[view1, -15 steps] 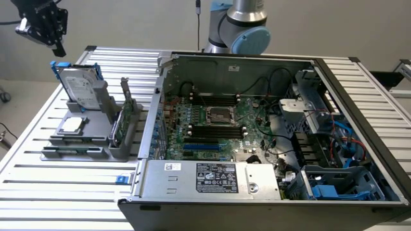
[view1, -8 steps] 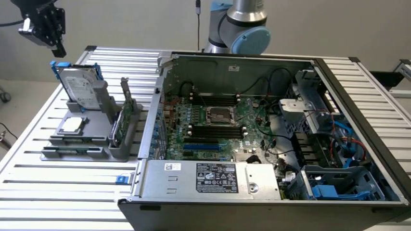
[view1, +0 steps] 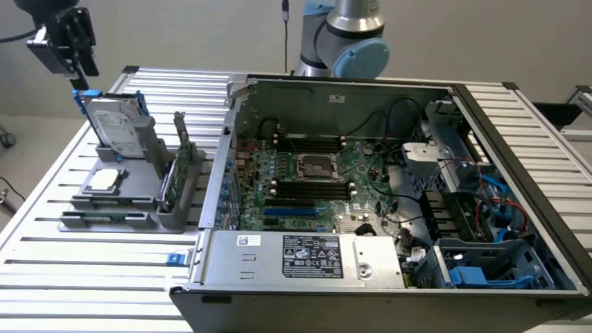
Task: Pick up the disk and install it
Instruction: 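Pick up the disk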
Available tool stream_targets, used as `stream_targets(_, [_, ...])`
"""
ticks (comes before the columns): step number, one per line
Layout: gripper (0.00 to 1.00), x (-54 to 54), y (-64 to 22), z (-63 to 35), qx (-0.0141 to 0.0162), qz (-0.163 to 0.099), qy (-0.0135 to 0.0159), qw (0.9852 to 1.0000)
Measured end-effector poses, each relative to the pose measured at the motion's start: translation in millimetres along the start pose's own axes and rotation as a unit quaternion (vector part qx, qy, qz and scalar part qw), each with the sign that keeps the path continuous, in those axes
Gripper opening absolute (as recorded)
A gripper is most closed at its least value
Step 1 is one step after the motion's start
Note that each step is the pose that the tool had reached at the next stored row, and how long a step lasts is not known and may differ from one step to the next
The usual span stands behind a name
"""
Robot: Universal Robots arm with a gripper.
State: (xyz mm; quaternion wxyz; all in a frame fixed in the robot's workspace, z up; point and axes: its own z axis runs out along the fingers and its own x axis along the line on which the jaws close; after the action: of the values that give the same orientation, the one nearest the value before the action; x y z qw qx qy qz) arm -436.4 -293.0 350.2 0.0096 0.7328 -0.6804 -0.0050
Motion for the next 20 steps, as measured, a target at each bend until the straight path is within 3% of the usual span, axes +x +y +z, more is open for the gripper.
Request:
stream_targets(1, [0.47,-0.1,0.4,1.8,0.0000,-0.005,0.0000,1.0000])
stream_targets(2, [0.54,-0.1,0.8,3.6,0.0000,-0.008,0.0000,1.0000])
stream_targets(20, [0.54,-0.5,2.2,36.4,0.0001,-0.013,0.0001,0.9999])
